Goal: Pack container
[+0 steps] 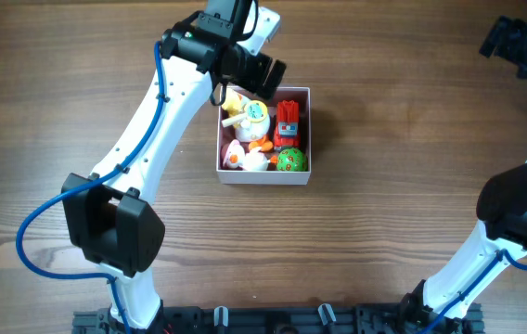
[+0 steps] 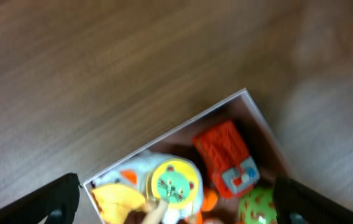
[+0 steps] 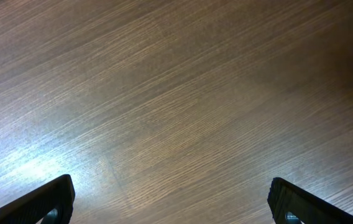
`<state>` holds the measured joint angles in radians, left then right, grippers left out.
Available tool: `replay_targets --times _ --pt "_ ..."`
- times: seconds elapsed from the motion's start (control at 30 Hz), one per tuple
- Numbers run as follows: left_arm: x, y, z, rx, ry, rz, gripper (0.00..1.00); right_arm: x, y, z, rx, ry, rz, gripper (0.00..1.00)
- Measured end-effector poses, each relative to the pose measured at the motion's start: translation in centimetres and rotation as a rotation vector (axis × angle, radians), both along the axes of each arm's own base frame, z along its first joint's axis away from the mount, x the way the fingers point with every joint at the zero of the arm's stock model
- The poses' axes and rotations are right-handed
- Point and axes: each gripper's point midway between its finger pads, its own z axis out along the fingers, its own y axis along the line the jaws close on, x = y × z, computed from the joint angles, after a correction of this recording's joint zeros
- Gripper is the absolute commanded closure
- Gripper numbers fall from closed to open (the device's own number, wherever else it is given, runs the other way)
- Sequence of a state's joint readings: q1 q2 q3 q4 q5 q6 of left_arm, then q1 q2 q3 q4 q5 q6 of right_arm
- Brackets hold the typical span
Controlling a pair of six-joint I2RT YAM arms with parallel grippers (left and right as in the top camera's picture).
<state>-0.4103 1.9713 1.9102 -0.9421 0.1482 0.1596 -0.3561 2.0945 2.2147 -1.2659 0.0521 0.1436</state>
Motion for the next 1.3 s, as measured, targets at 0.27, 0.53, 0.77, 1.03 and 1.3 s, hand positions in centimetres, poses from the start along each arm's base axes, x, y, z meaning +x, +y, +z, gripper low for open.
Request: replay_targets --times 0.27,0.53,0.77,1.03,1.3 --pt "-1.0 3.3 6.4 -0.068 -0.085 0.097 0.0 0.0 0.0 0.0 0.0 0.0 0.0 0.0" --pt "-4.7 8.4 12.8 -0.14 -0.134 0.248 0.0 0.0 0.0 0.0 0.0 0.0 0.0 0.0" --pt "-4.9 8.5 12.7 -0.154 -0.112 0.275 0.0 0.0 0.0 0.0 0.0 0.0 0.0 0.0" --pt "-4.9 8.5 12.7 -0.156 -0.11 0.278 0.0 0.0 0.0 0.0 0.0 0.0 0.0 0.0" --pt "-5.1 8.5 12.5 -0.152 -0.1 0.28 0.0 0.0 0.0 0.0 0.0 0.0 0.0 0.0"
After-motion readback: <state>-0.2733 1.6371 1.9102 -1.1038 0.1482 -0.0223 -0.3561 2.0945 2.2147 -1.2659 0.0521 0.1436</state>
